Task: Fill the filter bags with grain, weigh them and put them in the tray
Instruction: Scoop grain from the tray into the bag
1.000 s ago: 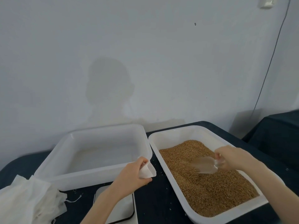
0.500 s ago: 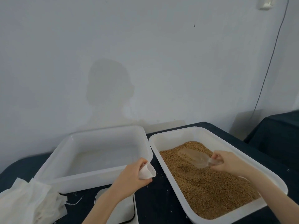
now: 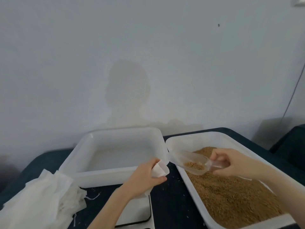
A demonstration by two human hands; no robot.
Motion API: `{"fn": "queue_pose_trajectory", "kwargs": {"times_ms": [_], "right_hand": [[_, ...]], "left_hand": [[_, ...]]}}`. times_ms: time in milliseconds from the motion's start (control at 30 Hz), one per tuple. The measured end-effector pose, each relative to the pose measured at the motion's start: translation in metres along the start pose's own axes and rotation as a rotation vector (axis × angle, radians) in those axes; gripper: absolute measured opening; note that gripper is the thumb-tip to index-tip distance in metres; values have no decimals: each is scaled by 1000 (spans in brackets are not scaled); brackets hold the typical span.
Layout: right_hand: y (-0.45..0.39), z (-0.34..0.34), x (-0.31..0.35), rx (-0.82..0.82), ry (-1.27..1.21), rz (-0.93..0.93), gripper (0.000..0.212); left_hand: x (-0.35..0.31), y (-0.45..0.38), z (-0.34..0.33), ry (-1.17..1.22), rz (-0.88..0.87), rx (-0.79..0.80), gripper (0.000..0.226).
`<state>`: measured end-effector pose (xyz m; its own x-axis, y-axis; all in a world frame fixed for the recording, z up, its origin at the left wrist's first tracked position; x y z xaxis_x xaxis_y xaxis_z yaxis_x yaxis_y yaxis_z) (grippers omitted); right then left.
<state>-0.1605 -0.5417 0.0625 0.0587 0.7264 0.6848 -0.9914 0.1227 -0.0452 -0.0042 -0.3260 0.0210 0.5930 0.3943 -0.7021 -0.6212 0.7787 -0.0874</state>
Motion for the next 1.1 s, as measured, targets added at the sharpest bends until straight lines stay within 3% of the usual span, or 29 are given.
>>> {"fn": "queue_pose_trajectory", "kwargs": {"times_ms": [300, 567, 767, 1000, 1100], "right_hand": [[-10, -23, 26, 111, 32, 30, 20], [-17, -26, 40, 98, 131, 40, 22], [-31, -8, 73, 71, 419, 44, 19], [-51, 3, 120, 18, 881, 46, 24], [-55, -3, 137, -31, 1077, 103, 16]], "left_hand": [[7, 0, 5, -145, -13, 62, 42], [9, 1, 1, -246, -25, 74, 45], [4, 0, -7, -256, -8, 24, 57], [9, -2, -26, -31, 33, 20, 50], [9, -4, -30, 25, 43, -4, 45]]}}
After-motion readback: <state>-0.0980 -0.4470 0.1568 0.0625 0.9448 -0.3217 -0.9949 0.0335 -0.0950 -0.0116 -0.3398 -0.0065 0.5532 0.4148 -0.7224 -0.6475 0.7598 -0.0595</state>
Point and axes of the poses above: each hand's wrist, its own y-axis away from the middle knuckle, its own z-axis out of the back of the hand, x = y × z, the point moved 7 cm from there along -y, towards the middle knuckle, and after that the axes turned 6 degrees about z, right-handed, at the moved point
